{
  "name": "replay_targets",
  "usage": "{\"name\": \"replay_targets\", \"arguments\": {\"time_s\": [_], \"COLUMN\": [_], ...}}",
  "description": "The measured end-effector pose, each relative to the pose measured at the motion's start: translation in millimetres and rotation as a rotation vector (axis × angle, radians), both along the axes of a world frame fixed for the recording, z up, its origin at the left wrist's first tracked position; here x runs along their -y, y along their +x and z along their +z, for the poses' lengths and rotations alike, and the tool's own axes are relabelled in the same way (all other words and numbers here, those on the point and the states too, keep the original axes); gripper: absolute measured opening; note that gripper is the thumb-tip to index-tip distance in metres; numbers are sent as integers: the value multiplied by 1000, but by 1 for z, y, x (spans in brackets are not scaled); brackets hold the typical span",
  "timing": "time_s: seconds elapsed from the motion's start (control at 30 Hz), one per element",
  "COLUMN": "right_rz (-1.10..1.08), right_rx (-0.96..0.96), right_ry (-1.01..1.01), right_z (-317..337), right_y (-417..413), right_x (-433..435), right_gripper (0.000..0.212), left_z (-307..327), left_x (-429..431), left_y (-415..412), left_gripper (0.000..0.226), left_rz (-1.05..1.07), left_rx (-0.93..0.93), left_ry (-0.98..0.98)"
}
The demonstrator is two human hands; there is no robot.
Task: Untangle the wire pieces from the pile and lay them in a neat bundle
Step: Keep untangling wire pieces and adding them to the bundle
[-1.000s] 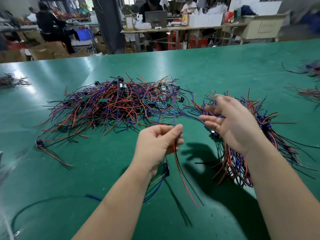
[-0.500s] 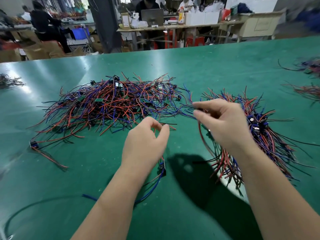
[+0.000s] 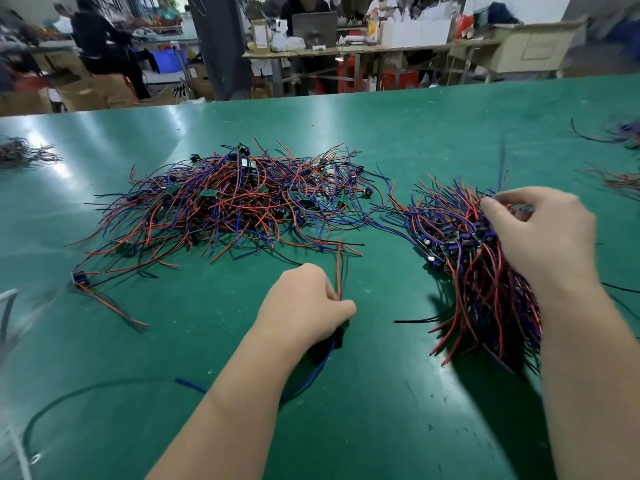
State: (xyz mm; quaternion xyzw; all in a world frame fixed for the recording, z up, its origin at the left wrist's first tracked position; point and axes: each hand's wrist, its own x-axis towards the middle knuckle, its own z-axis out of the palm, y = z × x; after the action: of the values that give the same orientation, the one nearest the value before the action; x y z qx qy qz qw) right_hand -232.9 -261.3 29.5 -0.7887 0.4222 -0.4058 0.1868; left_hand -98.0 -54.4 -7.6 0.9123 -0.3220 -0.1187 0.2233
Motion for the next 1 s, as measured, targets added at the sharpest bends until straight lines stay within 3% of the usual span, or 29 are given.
{"name": "replay_targets", "arguments": {"time_s": [0.1, 0.2, 0.27, 0.37, 0.47, 0.53, 0.6, 0.7, 0.77, 0.8, 0.9, 1.0], "right_rz": [116, 471, 685, 845, 838, 809, 778, 738, 781, 819, 899, 884], "right_rx": [104, 267, 174, 119, 171, 250, 339, 394, 401, 411, 465, 488], "right_ry": [78, 515, 758, 835, 799, 823, 848, 814, 784, 776, 769, 846], "right_z": [0, 1, -2, -10, -16, -19, -18, -16, -14, -14, -10, -9], "right_y": [8, 18, 23, 31, 38, 39, 39, 38, 37, 36, 35, 35], "right_x": [-11, -33, -45, -60, -71, -73, -68, -60, -60, -61, -62, -60], "right_gripper": [12, 17, 25, 38, 25, 15, 10, 16, 20, 21, 26, 38], "left_z": [3, 9, 10, 6, 0, -2, -1, 5, 8, 9, 8, 7], "left_x": [5, 10, 11, 11, 11, 11, 12, 17, 18, 17, 14, 16], "left_y": [-4, -10, -13, -16, -18, -19, -22, -25, -25, -25, -24, -25], "left_gripper": [20, 18, 22, 25, 26, 32, 39, 23, 7, 11, 13, 6], "left_rz": [-1, 30, 33, -42, -175, -184, -115, 15, 5, -30, -130, -93], "left_rx": [-157, -528, -578, -288, 155, 172, -20, -561, -931, -1063, -1273, -1270], "left_ry": [-362, -812, -937, -877, -710, -688, -746, -820, -842, -846, -873, -956]}}
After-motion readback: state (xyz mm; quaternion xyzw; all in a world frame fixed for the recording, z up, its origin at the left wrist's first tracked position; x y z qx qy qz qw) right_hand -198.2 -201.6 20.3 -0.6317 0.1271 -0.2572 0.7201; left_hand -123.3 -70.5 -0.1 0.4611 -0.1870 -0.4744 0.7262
